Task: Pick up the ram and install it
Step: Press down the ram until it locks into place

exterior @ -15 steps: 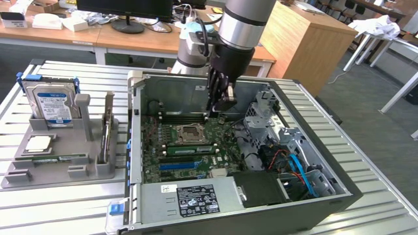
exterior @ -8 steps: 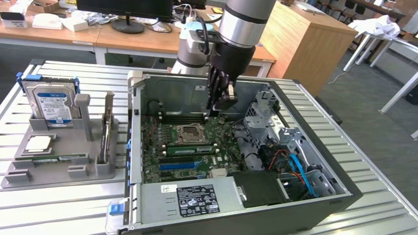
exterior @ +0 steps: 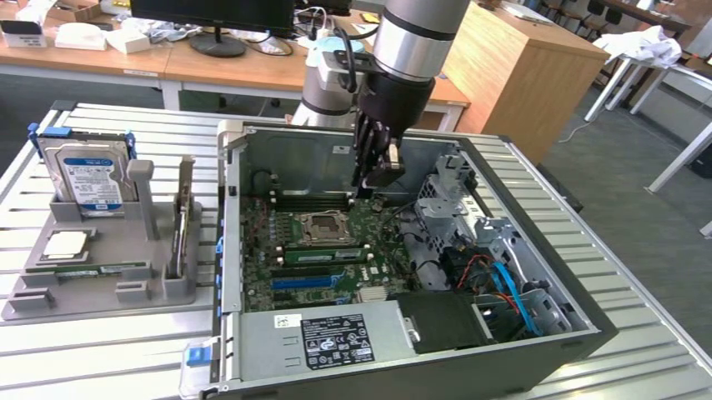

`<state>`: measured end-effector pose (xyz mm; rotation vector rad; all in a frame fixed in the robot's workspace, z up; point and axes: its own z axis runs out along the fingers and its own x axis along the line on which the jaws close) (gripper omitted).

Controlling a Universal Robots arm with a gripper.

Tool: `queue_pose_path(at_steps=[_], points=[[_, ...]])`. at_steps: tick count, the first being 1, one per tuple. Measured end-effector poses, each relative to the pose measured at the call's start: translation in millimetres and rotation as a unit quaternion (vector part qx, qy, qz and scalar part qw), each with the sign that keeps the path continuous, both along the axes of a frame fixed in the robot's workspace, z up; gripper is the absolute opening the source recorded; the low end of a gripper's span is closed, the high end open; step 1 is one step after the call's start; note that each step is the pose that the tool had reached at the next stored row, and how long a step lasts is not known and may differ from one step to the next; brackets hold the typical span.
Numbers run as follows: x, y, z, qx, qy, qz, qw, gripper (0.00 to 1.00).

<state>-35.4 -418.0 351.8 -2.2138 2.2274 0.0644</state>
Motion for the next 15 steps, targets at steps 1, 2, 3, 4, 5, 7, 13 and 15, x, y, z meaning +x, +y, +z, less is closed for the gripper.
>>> queue_pose_path(at_steps=[1,2,3,4,5,7,13,15], points=[[0.0,0.0,0.0,0.0,0.0,0.0,1.0,0.31],[0.0,0.0,0.0,0.0,0.0,0.0,1.0,0.31],[0.0,0.0,0.0,0.0,0.0,0.0,1.0,0.31],[0.0,0.0,0.0,0.0,0.0,0.0,1.0,0.31],[0.0,0.0,0.0,0.0,0.0,0.0,1.0,0.31],[0.0,0.0,0.0,0.0,0.0,0.0,1.0,0.31],[0.0,0.0,0.0,0.0,0.0,0.0,1.0,0.11],[0.0,0.0,0.0,0.0,0.0,0.0,1.0,0.1]])
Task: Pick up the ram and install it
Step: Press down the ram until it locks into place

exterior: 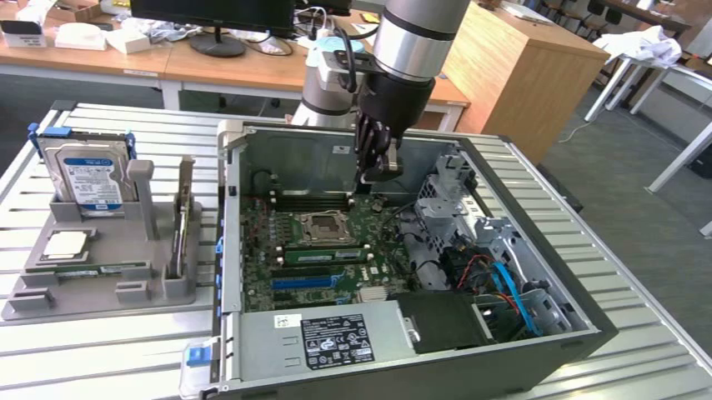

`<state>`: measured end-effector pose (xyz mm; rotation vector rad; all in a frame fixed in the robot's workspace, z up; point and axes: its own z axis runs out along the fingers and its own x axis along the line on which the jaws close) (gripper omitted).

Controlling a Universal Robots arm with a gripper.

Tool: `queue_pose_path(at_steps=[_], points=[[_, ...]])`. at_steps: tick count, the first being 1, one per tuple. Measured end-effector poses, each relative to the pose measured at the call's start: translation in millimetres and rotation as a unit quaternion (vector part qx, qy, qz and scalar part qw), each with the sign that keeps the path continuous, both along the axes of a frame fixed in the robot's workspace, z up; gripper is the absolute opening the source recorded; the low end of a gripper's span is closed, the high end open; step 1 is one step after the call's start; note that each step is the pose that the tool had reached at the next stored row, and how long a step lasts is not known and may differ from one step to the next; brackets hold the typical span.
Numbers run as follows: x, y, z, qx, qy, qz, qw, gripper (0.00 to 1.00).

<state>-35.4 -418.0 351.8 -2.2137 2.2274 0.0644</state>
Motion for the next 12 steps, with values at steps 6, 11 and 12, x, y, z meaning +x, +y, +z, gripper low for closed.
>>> queue_pose_path(at_steps=[6,11,12], points=[[0.0,0.0,0.0,0.0,0.0,0.0,1.0,0.1],[1.8,0.0,0.0,0.0,0.0,0.0,1.0,0.1],[3.7,0.0,0.1,-0.0001,0.0001,0.0,1.0,0.1]])
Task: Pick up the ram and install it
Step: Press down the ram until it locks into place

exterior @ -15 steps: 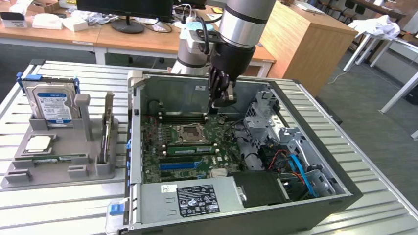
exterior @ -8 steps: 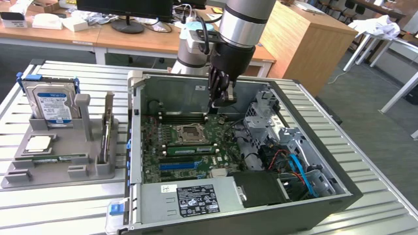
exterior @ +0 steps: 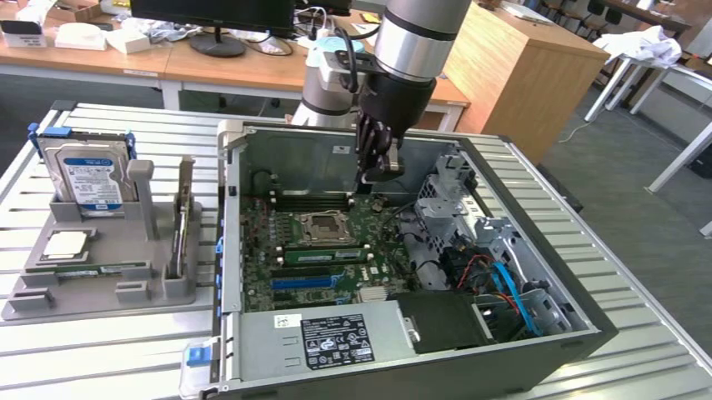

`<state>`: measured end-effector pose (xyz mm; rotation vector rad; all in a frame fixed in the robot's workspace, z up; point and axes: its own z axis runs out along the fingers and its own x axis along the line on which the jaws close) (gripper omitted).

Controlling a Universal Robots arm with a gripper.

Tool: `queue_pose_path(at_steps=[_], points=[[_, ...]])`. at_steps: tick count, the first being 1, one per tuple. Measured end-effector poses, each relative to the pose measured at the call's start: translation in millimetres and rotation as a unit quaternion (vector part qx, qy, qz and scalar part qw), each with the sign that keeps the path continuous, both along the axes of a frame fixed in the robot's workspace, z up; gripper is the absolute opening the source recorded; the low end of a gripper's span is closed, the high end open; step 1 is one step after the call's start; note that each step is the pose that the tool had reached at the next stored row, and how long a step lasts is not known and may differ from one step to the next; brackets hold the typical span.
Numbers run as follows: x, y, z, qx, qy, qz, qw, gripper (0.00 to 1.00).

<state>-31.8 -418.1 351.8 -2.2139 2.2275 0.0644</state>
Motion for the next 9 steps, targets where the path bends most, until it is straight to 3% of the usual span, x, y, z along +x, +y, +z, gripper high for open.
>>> queue_pose_path(at_steps=[9], points=[[23.6,0.0,0.0,0.0006,0.0,0.0,1.0,0.1]])
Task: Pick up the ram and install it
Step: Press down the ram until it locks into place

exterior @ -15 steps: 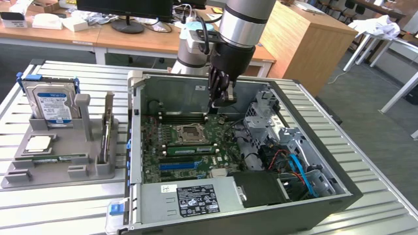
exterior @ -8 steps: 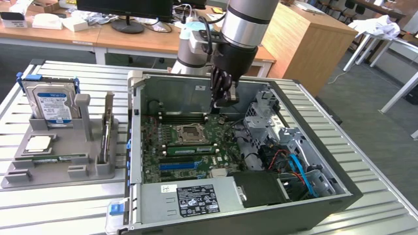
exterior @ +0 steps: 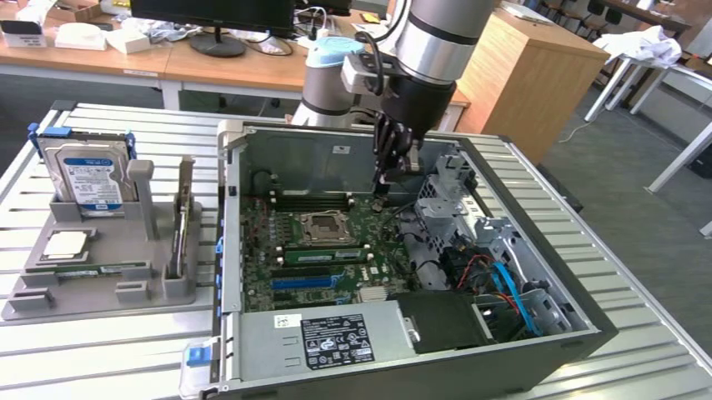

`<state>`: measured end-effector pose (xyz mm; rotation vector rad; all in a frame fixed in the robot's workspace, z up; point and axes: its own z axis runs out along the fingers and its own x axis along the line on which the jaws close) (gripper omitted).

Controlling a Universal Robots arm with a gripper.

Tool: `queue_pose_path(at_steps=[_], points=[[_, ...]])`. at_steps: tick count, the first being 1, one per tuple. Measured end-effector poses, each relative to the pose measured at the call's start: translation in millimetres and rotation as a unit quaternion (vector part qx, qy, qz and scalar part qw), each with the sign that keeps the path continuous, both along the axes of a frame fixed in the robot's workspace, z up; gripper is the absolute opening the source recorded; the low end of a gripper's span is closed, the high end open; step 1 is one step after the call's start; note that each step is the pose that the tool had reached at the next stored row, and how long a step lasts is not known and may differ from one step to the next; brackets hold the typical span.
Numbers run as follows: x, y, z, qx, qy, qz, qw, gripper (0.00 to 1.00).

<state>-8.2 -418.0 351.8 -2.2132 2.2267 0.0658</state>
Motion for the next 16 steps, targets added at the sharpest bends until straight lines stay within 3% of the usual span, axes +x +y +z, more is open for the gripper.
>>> queue_pose_path(at_steps=[16], points=[[2.0,2.3,-1.3,0.0002,-0.0001,0.0,1.0,0.1]])
